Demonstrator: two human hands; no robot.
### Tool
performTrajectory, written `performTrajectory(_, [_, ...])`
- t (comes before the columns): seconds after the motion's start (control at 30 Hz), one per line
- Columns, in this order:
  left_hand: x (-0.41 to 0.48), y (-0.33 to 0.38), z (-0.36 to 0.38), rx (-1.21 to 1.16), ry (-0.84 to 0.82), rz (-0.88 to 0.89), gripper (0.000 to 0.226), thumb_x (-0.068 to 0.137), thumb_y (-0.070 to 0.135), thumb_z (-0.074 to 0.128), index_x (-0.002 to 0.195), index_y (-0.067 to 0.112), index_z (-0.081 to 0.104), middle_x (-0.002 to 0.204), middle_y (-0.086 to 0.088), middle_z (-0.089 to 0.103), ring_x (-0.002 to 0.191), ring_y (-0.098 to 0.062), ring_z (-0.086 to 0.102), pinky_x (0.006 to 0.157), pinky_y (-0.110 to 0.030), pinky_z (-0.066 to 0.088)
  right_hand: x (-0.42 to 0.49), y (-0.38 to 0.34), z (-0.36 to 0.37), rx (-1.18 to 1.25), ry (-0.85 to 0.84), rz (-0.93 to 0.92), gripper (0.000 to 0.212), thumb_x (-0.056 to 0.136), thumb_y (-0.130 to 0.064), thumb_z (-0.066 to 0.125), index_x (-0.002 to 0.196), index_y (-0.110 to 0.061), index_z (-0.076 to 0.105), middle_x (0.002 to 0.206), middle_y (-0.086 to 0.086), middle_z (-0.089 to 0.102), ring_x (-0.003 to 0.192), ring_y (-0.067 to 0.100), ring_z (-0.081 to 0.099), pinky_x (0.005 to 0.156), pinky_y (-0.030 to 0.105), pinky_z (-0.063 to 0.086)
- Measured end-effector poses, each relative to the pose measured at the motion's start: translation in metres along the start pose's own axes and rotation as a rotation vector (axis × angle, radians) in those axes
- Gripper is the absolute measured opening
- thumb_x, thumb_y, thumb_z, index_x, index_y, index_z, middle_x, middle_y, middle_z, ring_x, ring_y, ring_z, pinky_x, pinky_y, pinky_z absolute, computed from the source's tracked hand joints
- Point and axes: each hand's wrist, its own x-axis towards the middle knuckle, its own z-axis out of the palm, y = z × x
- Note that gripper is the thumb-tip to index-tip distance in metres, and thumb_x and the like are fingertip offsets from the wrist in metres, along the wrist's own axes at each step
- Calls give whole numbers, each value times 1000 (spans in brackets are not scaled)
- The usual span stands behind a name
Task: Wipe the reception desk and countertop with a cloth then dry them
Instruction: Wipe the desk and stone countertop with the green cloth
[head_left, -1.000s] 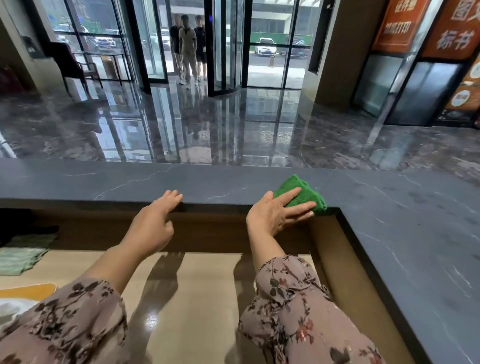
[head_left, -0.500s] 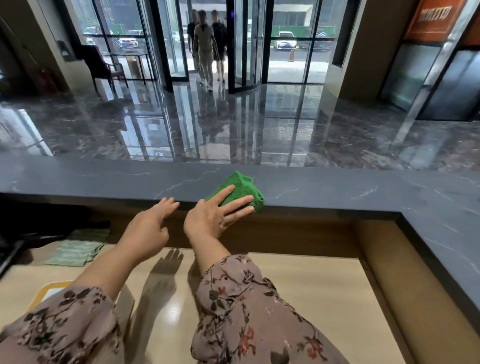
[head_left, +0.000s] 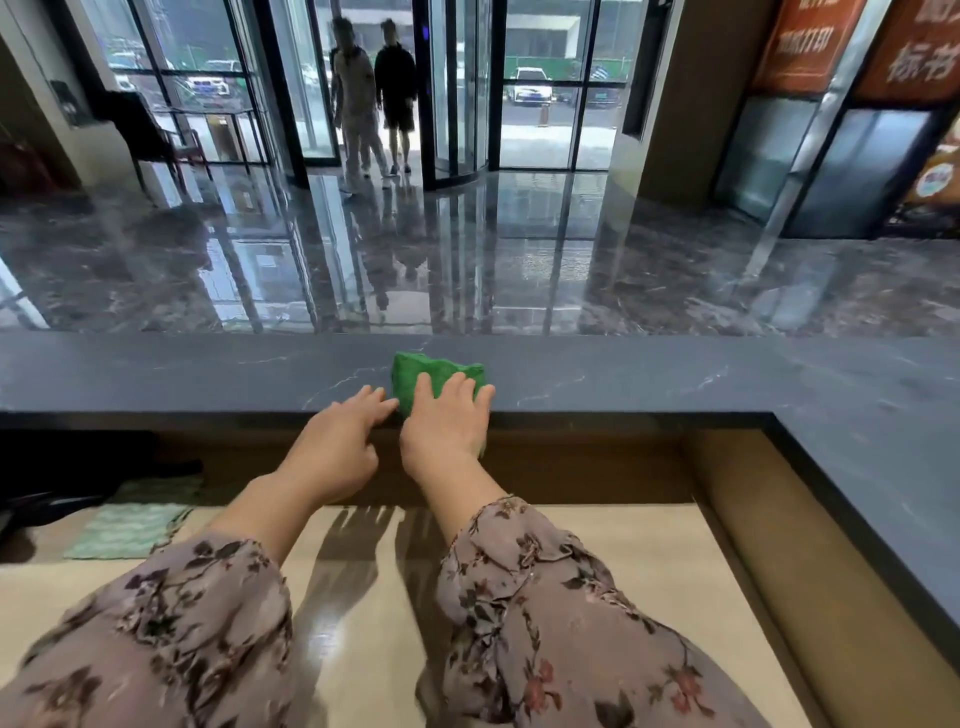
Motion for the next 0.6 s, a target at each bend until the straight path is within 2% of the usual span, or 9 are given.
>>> performTrajectory(0.13, [4,26,12,116,-95,-40,72,86,0,46,151,23,23,159,-1,22,148,-17,16,121,-39,12,6,67,-9,35,38,-17,58,93,-29,41,148,-24,25,151,17,30,139,32,28,113,50,14])
performTrajectory(0.27, [4,51,19,189,-85,-134,69,90,5,46,152,22,21,160,-4,20,149,-18,11,120,-45,6,11,137,-12,135,-31,28,53,95,-24,36,147,-23,30,151,13,31,140,29,26,116,47,17])
performTrajectory(0.37, [4,80,27,168,-75,-131,68,91,5,46,152,22,21,160,-3,20,149,-17,12,121,-44,6,10,198,-20,158,-48,85,49,97,-21,34,146,-20,35,150,13,34,139,30,28,114,43,24])
performTrajectory(0.6, [12,165,56,77,-96,-2,70,90,1,43,153,23,19,161,-1,17,149,-16,11,121,-44,5,2,344,-37,119,-167,254,57,98,-14,31,153,-20,20,157,12,23,144,32,21,116,41,22])
